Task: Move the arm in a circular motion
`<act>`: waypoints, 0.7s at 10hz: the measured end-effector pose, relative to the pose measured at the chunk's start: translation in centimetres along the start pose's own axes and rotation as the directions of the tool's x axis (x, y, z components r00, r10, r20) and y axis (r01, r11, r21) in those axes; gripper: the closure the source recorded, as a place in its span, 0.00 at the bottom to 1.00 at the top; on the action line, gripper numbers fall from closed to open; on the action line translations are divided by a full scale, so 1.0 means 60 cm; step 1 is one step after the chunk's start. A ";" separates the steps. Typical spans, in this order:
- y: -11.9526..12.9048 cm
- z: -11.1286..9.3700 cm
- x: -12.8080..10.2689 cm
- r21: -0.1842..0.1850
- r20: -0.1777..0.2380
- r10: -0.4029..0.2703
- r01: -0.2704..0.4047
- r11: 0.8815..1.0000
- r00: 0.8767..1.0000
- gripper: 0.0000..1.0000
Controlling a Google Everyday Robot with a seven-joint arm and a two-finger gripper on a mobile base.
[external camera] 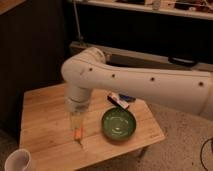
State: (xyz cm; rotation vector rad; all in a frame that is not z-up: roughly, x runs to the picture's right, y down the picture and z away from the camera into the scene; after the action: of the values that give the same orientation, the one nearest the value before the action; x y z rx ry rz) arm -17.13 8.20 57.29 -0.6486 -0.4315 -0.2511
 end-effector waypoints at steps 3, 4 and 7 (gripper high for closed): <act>-0.090 -0.005 -0.014 0.035 -0.008 -0.031 0.032 0.999 0.999 0.35; -0.122 -0.013 -0.002 0.054 -0.008 -0.019 0.020 0.998 1.000 0.35; -0.216 -0.035 0.072 0.106 -0.002 0.057 -0.057 0.993 0.998 0.35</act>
State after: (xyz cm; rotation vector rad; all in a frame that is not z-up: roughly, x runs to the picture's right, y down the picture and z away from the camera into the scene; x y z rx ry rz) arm -17.26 -3.49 64.65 -0.5557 -0.4181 -0.1744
